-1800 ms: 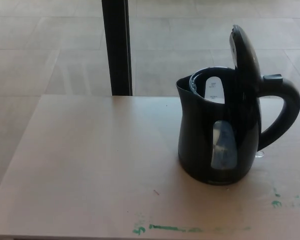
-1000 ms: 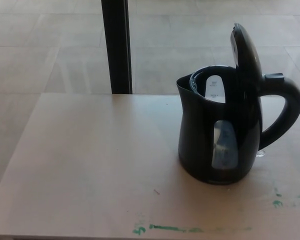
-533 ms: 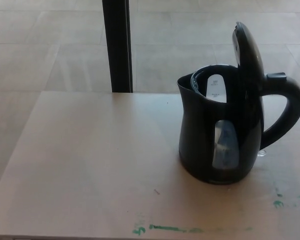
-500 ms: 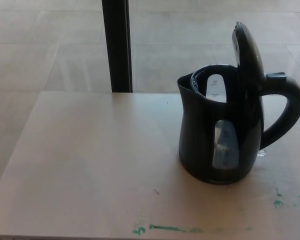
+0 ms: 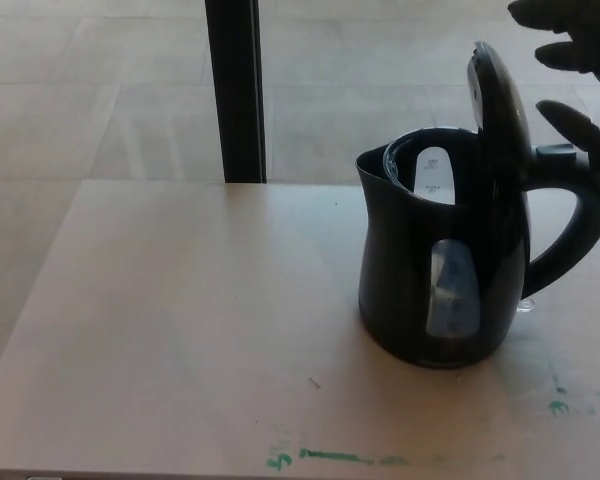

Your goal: The robot uses its right hand to push down on the lid of a kettle kept in the middle of the desk to close it

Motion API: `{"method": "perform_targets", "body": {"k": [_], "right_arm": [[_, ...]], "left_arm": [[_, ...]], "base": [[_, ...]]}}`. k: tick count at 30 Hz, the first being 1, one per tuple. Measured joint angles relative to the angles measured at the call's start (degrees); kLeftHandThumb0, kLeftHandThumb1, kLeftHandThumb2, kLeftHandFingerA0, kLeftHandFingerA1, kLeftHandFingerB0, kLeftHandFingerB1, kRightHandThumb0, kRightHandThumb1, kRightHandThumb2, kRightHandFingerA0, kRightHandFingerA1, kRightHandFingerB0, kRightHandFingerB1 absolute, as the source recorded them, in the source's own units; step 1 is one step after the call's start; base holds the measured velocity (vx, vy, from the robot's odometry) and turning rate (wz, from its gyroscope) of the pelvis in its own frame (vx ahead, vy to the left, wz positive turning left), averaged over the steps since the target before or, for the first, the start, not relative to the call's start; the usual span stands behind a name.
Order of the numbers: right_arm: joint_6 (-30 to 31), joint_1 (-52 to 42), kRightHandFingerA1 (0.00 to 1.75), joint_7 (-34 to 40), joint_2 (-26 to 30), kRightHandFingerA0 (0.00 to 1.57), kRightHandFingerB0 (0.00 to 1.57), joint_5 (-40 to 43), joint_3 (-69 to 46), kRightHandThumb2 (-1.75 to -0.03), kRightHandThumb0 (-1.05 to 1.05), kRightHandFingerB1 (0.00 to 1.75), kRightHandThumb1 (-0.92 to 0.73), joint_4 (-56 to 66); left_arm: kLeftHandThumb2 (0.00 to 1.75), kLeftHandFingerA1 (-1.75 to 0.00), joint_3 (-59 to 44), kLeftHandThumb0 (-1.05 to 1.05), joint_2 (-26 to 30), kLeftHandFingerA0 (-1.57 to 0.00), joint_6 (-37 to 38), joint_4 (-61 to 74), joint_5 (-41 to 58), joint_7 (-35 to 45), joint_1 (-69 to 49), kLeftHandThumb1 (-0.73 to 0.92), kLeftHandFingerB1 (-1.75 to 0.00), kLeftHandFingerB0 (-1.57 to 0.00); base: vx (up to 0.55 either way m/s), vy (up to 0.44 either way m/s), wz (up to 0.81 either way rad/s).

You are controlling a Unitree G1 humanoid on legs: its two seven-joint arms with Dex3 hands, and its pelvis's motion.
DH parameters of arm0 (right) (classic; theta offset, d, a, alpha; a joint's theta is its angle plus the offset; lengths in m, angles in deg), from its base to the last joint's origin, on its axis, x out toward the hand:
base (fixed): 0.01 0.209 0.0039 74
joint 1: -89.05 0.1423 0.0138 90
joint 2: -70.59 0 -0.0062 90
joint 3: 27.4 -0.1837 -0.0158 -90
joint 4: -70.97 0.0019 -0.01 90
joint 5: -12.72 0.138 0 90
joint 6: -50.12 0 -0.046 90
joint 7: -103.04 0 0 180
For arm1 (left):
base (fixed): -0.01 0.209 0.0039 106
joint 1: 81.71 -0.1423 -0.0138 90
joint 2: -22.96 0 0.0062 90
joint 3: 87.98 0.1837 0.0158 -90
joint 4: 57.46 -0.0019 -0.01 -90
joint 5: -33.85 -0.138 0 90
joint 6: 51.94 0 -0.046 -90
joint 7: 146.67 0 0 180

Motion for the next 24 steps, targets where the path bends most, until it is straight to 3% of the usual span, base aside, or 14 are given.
{"method": "perform_targets", "body": {"k": [3, 4, 5, 6, 7, 10, 14, 17, 18, 19, 21, 22, 23, 24], "right_arm": [[-0.43, 0.91, 0.41, -0.61, -0.04, 0.07, 0.13, -2.09, 1.71, -0.76, -0.93, 0.30, -0.75, -1.11], [-0.47, 1.27, 0.46, -0.83, -0.13, 0.00, 0.09, -2.59, 2.01, -1.07, -0.82, 0.45, -0.64, -1.43], [-0.56, 1.81, 0.41, -1.06, -0.35, 0.08, 0.14, -3.01, 2.35, -0.73, -0.92, 0.31, -0.76, -2.00], [-0.77, 2.52, 0.52, -1.31, -0.60, 0.02, 0.00, -3.55, 2.92, -1.04, -0.39, 0.49, -0.40, -2.80], [-1.10, 3.40, 0.40, -1.54, -1.12, 0.13, 0.18, -4.17, 3.64, -0.65, -0.83, 0.29, -0.83, -3.86], [-2.47, 4.78, 0.39, -1.83, -2.39, 0.13, 0.20, -5.63, 4.99, -0.66, -0.86, 0.29, -0.85, -6.22], [-5.16, 5.78, 0.38, -1.95, -3.53, 0.18, 0.26, -7.85, 7.00, -0.66, -0.85, 0.29, -0.83, -10.10], [-7.55, 6.39, 0.39, -1.86, -4.99, 0.15, 0.24, -9.76, 8.73, -0.66, -0.87, 0.29, -0.84, -13.63], [-8.14, 6.58, 0.41, -1.86, -5.32, 0.17, 0.24, -10.28, 9.17, -0.66, -0.90, 0.31, -0.84, -14.44], [-8.56, 6.71, 0.41, -1.85, -5.57, 0.18, 0.26, -10.74, 9.52, -0.66, -0.90, 0.31, -0.83, -14.95], [-9.26, 7.87, 0.42, -1.63, -6.36, 0.19, 0.26, -12.26, 10.83, -0.65, -0.90, 0.32, -0.81, -16.38], [-9.45, 8.25, 0.50, -1.54, -6.70, 0.13, 0.19, -12.85, 11.22, -1.04, -0.86, 0.45, -0.61, -16.84], [-9.66, 8.54, 0.50, -1.48, -7.02, 0.13, 0.19, -13.42, 11.54, -1.04, -0.86, 0.45, -0.61, -17.24], [-9.81, 8.76, 0.44, -1.44, -7.29, 0.20, 0.27, -13.90, 11.78, -0.65, -0.90, 0.33, -0.80, -17.57]], "left_arm": [[0.60, -0.53, -0.47, -0.66, 0.04, -0.56, 0.00, -0.57, 0.41, 0.12, 0.01, 0.65, -0.34, -0.33], [0.61, -0.50, -0.51, -0.66, 0.04, -0.54, 0.00, -0.71, 0.51, 0.12, 0.03, 0.68, -0.32, -0.31], [0.91, -0.62, -0.45, -0.71, 0.05, -0.52, 0.00, -0.76, 0.55, 0.12, 0.00, 0.55, -0.46, -0.25], [0.91, -0.61, -0.44, -0.70, 0.05, -0.48, 0.00, -0.75, 0.62, 0.12, 0.01, 0.54, -0.46, -0.24], [0.61, -0.50, -0.41, -0.70, 0.05, -0.53, 0.00, -0.73, 0.69, 0.12, 0.00, 0.66, -0.33, -0.33], [0.60, -0.53, -0.02, -0.68, 0.13, -0.56, 0.00, -0.80, 0.78, 0.19, 0.00, 0.64, -0.33, -0.34], [0.89, -0.63, -0.14, -0.77, 0.22, -0.51, -0.04, -0.57, 1.07, 0.23, -0.02, 0.56, -0.46, -0.29], [0.89, -0.62, -0.09, -0.76, 0.28, -0.53, -0.04, -0.55, 1.18, 0.28, 0.00, 0.54, -0.46, -0.32], [0.60, -0.52, -0.09, -0.67, 0.28, -0.52, -0.04, -0.62, 1.21, 0.28, 0.00, 0.65, -0.34, -0.34], [0.88, -0.64, -0.08, -0.72, 0.28, -0.52, -0.04, -0.63, 1.24, 0.27, 0.00, 0.54, -0.47, -0.29], [0.89, -0.63, -0.09, -0.74, 0.31, -0.54, -0.10, -0.57, 1.38, 0.27, -0.02, 0.54, -0.46, -0.29], [0.60, -0.52, -0.07, -0.67, 0.31, -0.54, -0.09, -0.57, 1.43, 0.24, 0.10, 0.65, -0.33, -0.33], [0.60, -0.52, -0.04, -0.67, 0.32, -0.54, -0.09, -0.59, 1.46, 0.22, 0.19, 0.65, -0.33, -0.33], [0.89, -0.64, 0.01, -0.74, 0.34, -0.52, -0.09, -0.61, 1.50, 0.22, 0.28, 0.54, -0.47, -0.30]], "base": [[0.00, 0.000, 0.00], [0.00, 0.000, 0.00], [0.00, 0.000, 0.00], [0.00, 0.000, 0.00], [0.00, 0.000, 0.00], [0.00, 0.000, 0.00], [0.00, 0.000, 0.00], [0.00, 0.000, 0.00], [0.00, 0.000, 0.00], [0.00, 0.000, 0.00], [0.00, 0.000, 0.00], [0.00, 0.000, 0.00], [0.00, 0.000, 0.00], [0.00, 0.000, 0.00]]}}
